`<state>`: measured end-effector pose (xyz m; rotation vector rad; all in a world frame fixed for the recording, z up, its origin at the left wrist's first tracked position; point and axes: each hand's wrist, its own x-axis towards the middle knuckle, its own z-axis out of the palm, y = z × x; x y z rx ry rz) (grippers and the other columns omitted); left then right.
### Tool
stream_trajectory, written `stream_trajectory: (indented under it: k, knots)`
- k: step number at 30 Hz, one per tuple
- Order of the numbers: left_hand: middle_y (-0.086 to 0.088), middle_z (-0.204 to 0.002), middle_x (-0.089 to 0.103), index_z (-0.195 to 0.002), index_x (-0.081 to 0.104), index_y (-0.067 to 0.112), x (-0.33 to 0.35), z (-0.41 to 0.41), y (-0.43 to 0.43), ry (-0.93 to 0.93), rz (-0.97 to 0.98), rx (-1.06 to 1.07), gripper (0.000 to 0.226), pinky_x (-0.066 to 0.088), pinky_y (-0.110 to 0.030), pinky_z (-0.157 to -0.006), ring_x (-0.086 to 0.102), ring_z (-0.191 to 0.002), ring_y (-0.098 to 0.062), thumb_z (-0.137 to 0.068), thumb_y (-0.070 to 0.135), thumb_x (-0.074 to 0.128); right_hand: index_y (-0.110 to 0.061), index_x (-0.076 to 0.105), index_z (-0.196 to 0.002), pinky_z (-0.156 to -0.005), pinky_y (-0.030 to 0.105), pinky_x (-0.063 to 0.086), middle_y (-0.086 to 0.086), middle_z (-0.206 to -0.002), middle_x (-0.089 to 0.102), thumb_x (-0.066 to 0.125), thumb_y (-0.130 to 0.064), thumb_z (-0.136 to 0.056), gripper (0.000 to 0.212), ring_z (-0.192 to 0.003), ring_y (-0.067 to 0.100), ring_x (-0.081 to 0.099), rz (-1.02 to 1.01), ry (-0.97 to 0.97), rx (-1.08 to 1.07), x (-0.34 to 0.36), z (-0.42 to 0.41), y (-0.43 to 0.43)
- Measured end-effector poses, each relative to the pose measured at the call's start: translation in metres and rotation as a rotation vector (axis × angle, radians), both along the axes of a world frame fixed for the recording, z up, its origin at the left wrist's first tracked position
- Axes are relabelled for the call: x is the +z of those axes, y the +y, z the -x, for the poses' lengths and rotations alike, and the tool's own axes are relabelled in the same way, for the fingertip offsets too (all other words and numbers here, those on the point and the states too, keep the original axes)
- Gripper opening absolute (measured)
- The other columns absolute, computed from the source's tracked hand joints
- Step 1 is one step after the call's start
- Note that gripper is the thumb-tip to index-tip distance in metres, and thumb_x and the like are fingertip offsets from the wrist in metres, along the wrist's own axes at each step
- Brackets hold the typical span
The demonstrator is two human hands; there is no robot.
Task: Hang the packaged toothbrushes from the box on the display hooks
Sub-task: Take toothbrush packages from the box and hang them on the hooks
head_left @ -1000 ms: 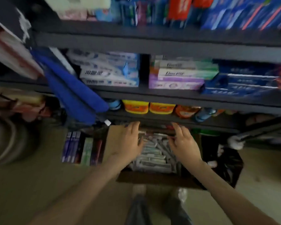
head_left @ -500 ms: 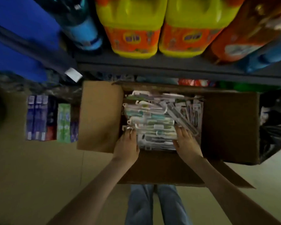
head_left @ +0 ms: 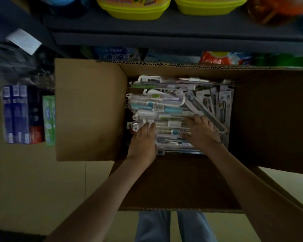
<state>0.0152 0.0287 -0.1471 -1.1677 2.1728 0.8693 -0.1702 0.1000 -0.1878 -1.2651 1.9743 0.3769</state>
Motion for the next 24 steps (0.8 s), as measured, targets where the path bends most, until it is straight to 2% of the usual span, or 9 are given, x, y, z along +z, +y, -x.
stream_trajectory:
  k: [3,5,7,10,12,14,17,20,24]
  knots:
    - [-0.009,-0.160,0.008,-0.154,0.002,0.018,0.000,0.006,0.003,-0.006,-0.001,-0.035,0.074,0.021,-0.038,-0.117,0.012,-0.146,-0.026,-0.098,0.023,0.050,-0.019,0.037,-0.141,-0.107,0.044,0.024,0.009,-0.141,0.031,0.049,-0.053,-0.093,0.060,-0.129,0.032,0.027,-0.031,-0.021,0.014,0.001,0.005,-0.008]
    - [-0.009,-0.160,0.007,-0.154,0.002,0.019,-0.001,0.010,0.004,-0.008,-0.008,-0.020,0.074,0.020,-0.039,-0.118,0.011,-0.147,-0.027,-0.098,0.024,0.050,-0.019,0.037,-0.142,-0.108,0.045,0.023,0.010,-0.141,0.034,0.043,-0.043,-0.098,0.051,-0.131,0.032,0.028,0.041,-0.014,-0.066,-0.001,0.009,-0.006]
    - [-0.009,-0.160,0.005,-0.154,0.002,0.019,-0.002,0.013,0.004,-0.005,-0.012,0.003,0.074,0.018,-0.040,-0.119,0.010,-0.147,-0.027,-0.098,0.025,0.050,-0.014,0.031,-0.145,-0.108,0.046,0.025,0.014,-0.143,0.036,0.040,-0.029,-0.100,0.048,-0.132,0.033,0.030,0.112,0.077,-0.208,-0.006,0.017,0.000]
    - [-0.007,-0.161,0.003,-0.154,0.005,0.019,-0.008,0.022,0.002,0.003,-0.014,0.017,0.070,0.017,-0.041,-0.120,0.008,-0.147,-0.027,-0.099,0.023,0.048,-0.010,0.021,-0.147,-0.107,0.047,0.029,0.018,-0.147,0.032,0.044,-0.028,-0.099,0.056,-0.134,0.035,0.030,0.041,0.187,-0.358,-0.017,0.038,0.011]
    - [-0.006,-0.161,0.002,-0.154,0.005,0.020,-0.013,0.028,0.002,0.002,-0.010,0.034,0.069,0.019,-0.044,-0.119,0.009,-0.147,-0.027,-0.099,0.025,0.048,-0.010,0.018,-0.149,-0.108,0.048,0.028,0.019,-0.150,0.028,0.048,-0.036,-0.098,0.065,-0.136,0.037,0.029,-0.038,0.135,-0.402,-0.025,0.050,0.017]
    - [-0.008,-0.160,0.004,-0.154,0.007,0.018,-0.018,0.033,0.004,0.014,0.003,0.022,0.067,0.016,-0.038,-0.119,0.011,-0.146,-0.026,-0.100,0.027,0.046,-0.013,0.015,-0.151,-0.106,0.048,0.031,0.019,-0.153,0.025,0.051,-0.039,-0.096,0.071,-0.137,0.039,0.029,-0.099,0.044,-0.427,-0.034,0.057,0.021]
    - [-0.009,-0.159,0.007,-0.153,0.010,0.017,-0.022,0.039,0.010,0.044,0.018,0.027,0.065,0.015,-0.035,-0.118,0.013,-0.146,-0.026,-0.100,0.025,0.046,-0.012,0.021,-0.150,-0.101,0.049,0.041,0.021,-0.149,0.029,0.060,-0.035,-0.093,0.073,-0.133,0.041,0.034,-0.087,-0.016,-0.429,-0.040,0.060,0.025]
    - [-0.009,-0.158,0.013,-0.153,0.014,0.016,-0.020,0.044,0.014,0.072,0.040,0.045,0.062,0.018,-0.034,-0.118,0.016,-0.145,-0.024,-0.100,0.024,0.046,-0.008,0.033,-0.143,-0.095,0.048,0.048,0.021,-0.141,0.039,0.062,-0.034,-0.090,0.066,-0.124,0.040,0.043,-0.044,0.007,-0.472,-0.032,0.061,0.030]
    - [-0.005,-0.153,0.028,-0.150,0.025,0.015,-0.008,0.059,0.016,0.150,0.047,0.068,0.053,0.029,-0.031,-0.111,0.029,-0.139,-0.020,-0.101,0.022,0.043,-0.004,0.032,-0.142,-0.094,0.043,0.046,0.021,-0.140,0.035,0.060,-0.028,-0.092,0.062,-0.124,0.038,0.042,-0.051,0.074,-0.554,-0.005,0.061,0.036]
